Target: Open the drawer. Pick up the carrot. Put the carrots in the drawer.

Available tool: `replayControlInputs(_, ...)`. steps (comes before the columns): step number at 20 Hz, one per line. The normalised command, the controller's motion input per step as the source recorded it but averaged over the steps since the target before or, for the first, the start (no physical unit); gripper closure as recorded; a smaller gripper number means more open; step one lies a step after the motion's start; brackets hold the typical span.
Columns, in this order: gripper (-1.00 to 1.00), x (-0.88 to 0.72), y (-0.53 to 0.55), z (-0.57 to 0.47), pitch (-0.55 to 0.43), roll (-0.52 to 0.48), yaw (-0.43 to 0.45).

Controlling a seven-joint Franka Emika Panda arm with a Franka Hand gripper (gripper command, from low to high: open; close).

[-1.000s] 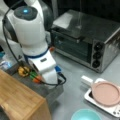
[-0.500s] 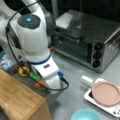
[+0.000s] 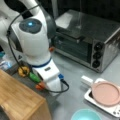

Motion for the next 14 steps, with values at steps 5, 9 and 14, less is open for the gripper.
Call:
replayControlInputs(5,1.0,-0.3,0.04,-0.13,-0.178,0.075,-0.031)
replayControlInputs(9,1.0,-0.34,0.09,-0.13,-0.207,0.071,-0.056)
replayControlInputs(14,1.0,-0.3,0.12,-0.18,-0.245,0.082,-0.071)
